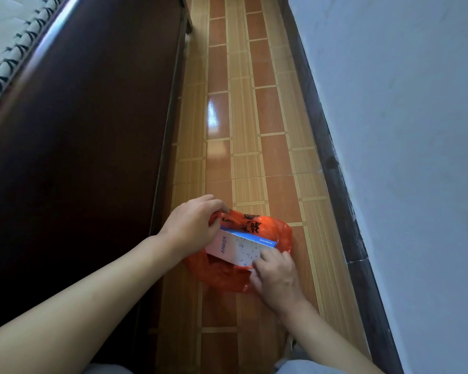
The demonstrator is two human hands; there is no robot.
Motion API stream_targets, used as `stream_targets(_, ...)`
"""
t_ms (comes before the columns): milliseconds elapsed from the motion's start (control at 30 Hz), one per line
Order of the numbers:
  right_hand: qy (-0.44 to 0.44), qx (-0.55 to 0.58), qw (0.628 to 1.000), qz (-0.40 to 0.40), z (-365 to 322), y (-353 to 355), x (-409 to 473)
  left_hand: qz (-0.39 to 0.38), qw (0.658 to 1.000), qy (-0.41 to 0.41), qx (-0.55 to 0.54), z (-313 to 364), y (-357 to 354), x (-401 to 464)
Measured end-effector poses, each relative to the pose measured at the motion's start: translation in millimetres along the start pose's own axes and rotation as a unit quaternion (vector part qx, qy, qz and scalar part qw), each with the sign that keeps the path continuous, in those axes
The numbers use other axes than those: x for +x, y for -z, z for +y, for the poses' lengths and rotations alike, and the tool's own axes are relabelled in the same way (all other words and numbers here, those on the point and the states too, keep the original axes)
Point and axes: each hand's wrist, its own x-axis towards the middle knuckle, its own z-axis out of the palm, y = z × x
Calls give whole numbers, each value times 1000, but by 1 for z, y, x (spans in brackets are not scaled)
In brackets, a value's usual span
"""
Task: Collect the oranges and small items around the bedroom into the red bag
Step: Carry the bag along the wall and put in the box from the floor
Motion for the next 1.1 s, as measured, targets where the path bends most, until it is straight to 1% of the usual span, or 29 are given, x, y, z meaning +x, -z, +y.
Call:
stream_targets(100,-119,94,986,71,8,30,14,3,1000,1,2,2,1,-2)
stream_targets(167,-164,140,971,103,11,50,25,2,1000,-5,0,5,1,-3)
stream_targets(267,-200,211,945,151,14,76,35,8,1000,-4,0,9,3,-2)
stream_targets(333,-220,271,920,178,13,94,37,34,999,2,-8,9,6,-1)
stream_targets(433,-227,349,882,219,10,118,41,83,996,10,-26,13,12,1)
stream_targets(567,-259,399,844,249,14,134,48,136,989,16,-57,19,22,6)
stream_targets(633,-266,414,832,255,15,142,50,172,982,22,-76,18,29,11)
stream_targets(733,-259,425,826,265,13,155,51,195,977,22,-88,22,35,17)
stream_targets(800,-256,412,834,265,13,157,53,190,978,13,-79,26,36,19)
stream_targets(900,-254,389,851,244,12,153,55,180,982,11,-58,25,38,22)
stream_targets(967,-252,383,858,231,11,152,56,174,984,23,-39,21,40,24)
stream_targets(1100,-238,361,881,195,8,151,62,143,987,76,-18,11,47,26)
